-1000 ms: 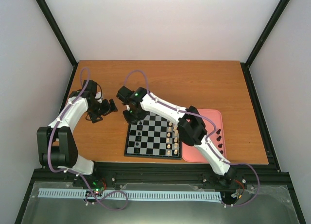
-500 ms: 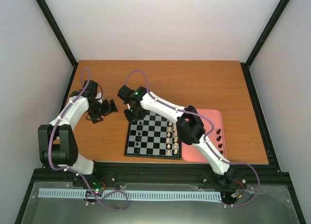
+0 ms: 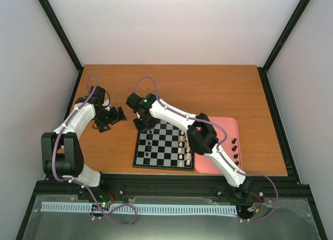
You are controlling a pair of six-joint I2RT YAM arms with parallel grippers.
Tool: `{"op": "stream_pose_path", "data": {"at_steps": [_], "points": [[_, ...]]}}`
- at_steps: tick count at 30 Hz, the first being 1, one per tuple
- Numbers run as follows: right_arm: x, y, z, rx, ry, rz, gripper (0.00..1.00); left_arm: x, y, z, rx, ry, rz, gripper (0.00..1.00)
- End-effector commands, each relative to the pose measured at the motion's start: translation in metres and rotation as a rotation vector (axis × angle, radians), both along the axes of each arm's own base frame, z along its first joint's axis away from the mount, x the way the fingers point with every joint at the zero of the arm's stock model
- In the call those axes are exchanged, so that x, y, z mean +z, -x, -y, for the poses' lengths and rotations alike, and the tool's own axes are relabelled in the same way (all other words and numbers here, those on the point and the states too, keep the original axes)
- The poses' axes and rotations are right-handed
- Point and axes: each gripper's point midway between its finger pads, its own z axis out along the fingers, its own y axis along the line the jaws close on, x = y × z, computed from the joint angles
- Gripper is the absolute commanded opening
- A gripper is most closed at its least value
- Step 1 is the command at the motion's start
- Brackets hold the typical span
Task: Set up the chess pieces on the board
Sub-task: Place the chess piece on the chessboard, then pick up the chess piece from the storage box.
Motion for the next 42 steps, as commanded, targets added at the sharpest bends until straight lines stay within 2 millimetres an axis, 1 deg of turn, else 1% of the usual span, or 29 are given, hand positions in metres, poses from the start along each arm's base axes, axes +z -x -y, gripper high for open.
{"op": "stream_pose_path", "data": {"at_steps": [1, 6, 10, 16, 20, 23, 24, 27, 29, 30, 32, 35, 37, 38, 40, 42], "points": [[-0.002, -0.008, 0.002, 0.005, 0.007, 0.012, 0.09, 0.009, -0.011, 0.001, -0.006, 0.009, 0.031, 1.0], [0.002, -0.008, 0.002, 0.018, 0.005, 0.014, 0.18, 0.008, -0.011, 0.001, -0.005, 0.009, 0.031, 1.0], [0.012, -0.009, -0.001, 0.028, -0.019, 0.032, 0.23, 0.008, -0.012, 0.001, -0.007, 0.008, 0.031, 1.0], [0.029, -0.006, -0.004, 0.043, -0.057, 0.037, 0.26, 0.007, -0.011, 0.0, -0.006, 0.007, 0.029, 1.0], [0.05, -0.004, -0.001, 0.045, -0.08, 0.05, 0.31, 0.007, -0.012, 0.0, -0.005, 0.007, 0.028, 1.0], [0.069, -0.004, 0.004, 0.036, -0.087, 0.076, 0.34, 0.008, -0.013, 0.001, -0.007, 0.008, 0.031, 1.0], [0.078, -0.004, 0.006, 0.033, -0.096, 0.093, 0.35, 0.008, -0.013, 0.001, -0.006, 0.007, 0.031, 1.0], [0.1, -0.001, 0.014, 0.028, -0.109, 0.116, 0.36, 0.009, -0.012, 0.001, -0.006, 0.008, 0.031, 1.0], [0.115, 0.001, 0.024, 0.014, -0.103, 0.138, 0.37, 0.009, -0.011, 0.001, -0.007, 0.009, 0.029, 1.0], [0.123, 0.002, 0.031, 0.006, -0.096, 0.154, 0.38, 0.01, -0.01, 0.001, -0.008, 0.01, 0.03, 1.0], [0.134, 0.003, 0.052, -0.028, -0.067, 0.186, 0.41, 0.009, -0.01, 0.001, -0.007, 0.01, 0.03, 1.0], [0.139, 0.002, 0.1, -0.125, -0.028, 0.17, 0.44, 0.01, -0.01, 0.002, -0.009, 0.015, 0.03, 1.0], [0.139, -0.002, 0.141, -0.224, -0.015, 0.155, 0.45, 0.01, -0.01, 0.002, -0.01, 0.016, 0.03, 1.0], [0.128, 0.001, 0.167, -0.276, 0.018, 0.134, 0.46, 0.011, -0.01, 0.002, -0.012, 0.017, 0.031, 1.0], [0.122, 0.001, 0.216, -0.402, 0.037, 0.126, 0.49, 0.011, -0.011, 0.001, -0.013, 0.008, 0.031, 1.0], [0.109, 0.007, 0.265, -0.534, 0.055, 0.102, 0.5, 0.012, -0.012, 0.0, -0.017, 0.001, 0.032, 1.0]]}}
